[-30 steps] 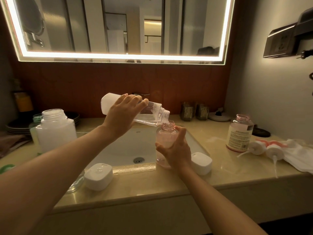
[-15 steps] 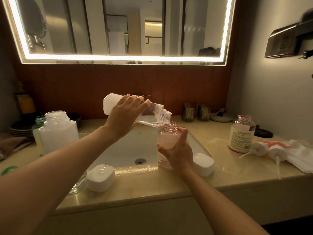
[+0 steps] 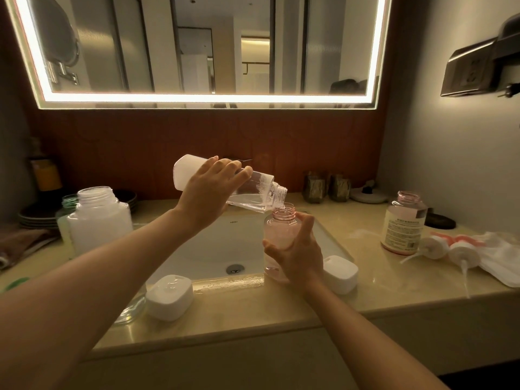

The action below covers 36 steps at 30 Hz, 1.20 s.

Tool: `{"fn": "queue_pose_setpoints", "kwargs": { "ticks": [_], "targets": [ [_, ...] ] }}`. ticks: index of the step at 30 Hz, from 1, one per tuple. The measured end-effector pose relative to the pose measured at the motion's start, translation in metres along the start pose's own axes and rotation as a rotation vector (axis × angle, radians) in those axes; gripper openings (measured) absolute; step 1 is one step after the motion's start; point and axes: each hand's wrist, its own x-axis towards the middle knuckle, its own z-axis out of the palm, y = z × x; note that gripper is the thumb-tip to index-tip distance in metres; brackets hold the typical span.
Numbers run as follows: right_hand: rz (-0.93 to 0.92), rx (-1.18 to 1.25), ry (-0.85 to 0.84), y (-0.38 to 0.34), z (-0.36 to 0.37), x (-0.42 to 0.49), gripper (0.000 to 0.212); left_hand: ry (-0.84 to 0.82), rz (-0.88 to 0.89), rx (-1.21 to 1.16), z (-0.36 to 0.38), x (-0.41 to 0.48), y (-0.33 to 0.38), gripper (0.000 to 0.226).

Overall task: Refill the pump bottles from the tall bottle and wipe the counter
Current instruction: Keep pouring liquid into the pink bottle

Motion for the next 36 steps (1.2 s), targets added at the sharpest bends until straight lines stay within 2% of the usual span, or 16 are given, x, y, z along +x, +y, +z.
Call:
{"fn": "queue_pose_setpoints", "kwargs": {
  "ticks": [36],
  "targets": [
    [0.016, 0.01, -0.02, -0.001, -0.003, -0.001, 0.082, -0.013, 0.062, 0.101, -0.005, 0.011, -0.002, 0.072]
  ]
}}
